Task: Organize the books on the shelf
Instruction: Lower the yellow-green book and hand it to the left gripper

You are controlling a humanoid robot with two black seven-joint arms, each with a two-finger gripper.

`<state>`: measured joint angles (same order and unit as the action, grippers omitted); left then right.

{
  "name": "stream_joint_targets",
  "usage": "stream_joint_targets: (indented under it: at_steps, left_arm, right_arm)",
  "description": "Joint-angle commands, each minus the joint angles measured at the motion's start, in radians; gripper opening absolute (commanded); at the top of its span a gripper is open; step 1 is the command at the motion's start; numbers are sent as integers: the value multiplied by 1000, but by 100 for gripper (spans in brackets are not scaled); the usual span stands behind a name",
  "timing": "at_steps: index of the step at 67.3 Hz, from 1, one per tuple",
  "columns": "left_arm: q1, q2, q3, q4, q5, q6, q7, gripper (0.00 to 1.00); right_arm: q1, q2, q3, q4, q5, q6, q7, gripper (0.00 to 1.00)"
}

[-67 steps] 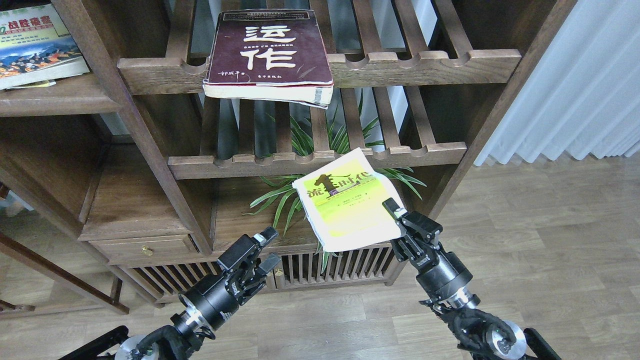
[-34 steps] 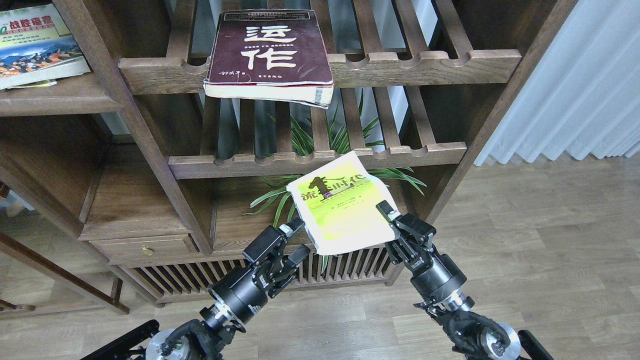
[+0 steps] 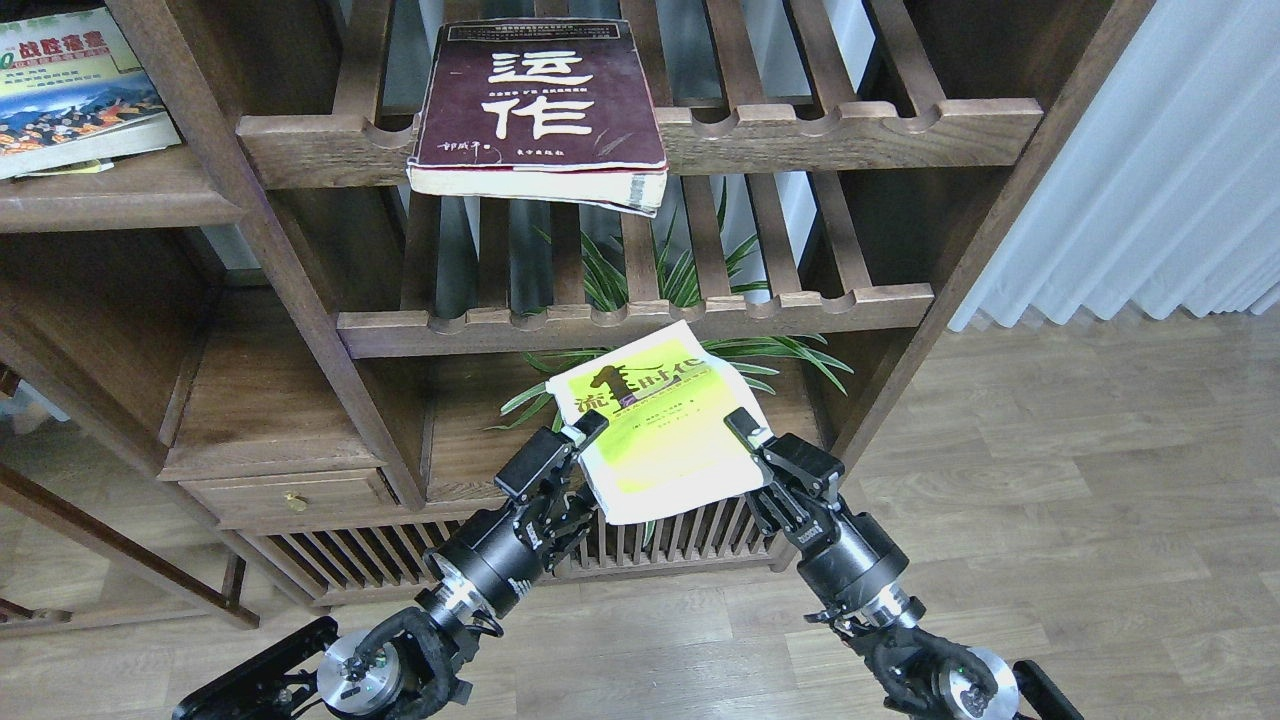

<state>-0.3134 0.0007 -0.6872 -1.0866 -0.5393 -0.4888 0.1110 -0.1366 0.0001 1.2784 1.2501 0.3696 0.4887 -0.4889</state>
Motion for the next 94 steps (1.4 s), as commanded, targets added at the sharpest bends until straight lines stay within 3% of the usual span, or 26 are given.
stream_joint_targets:
  at_steps: [1,19,34,46,48,49,55,61,77,86,94]
  left_arm:
    - [-6,-1,-9,1,7,0,1,100]
    - [-38,-1,9,1,25,0,1,99]
    - [-62,-1,9,4,25,0,-5,88]
    - [-73,-1,5,5,21,0,-17,61]
    - [-72,-1,3,8,19,0,-31,47]
    - [-73,-1,0,8,16,0,-40,31]
    - [-73,-1,-12,10,9,0,-43,10]
    - [-73,-1,-23,10,-14,0,-42,4]
    - [-62,-1,-17,-12,-16,0,-27,0]
    - [-62,4,-18,-24,-16,0,-25,0]
    - [-61,41,-14,-36,-16,0,-13,0]
  right_arm:
    - [-6,0,-2,9,-17,0,0,0]
    - [-15,0,-4,29,-41,0,0,0]
    - [-24,0,-4,31,-51,0,0,1]
    - [-29,0,-33,31,-57,0,0,1]
    - [-29,0,-36,31,-57,0,0,1]
    - [-29,0,-37,31,-58,0,0,1]
    - [-28,0,-39,31,-58,0,0,2]
    - [-28,0,-40,31,-58,0,0,2]
    - [-28,0,-45,31,-61,0,0,4]
    - [-26,0,-60,26,-84,0,0,16]
    - [-17,0,-74,15,-133,0,0,49]
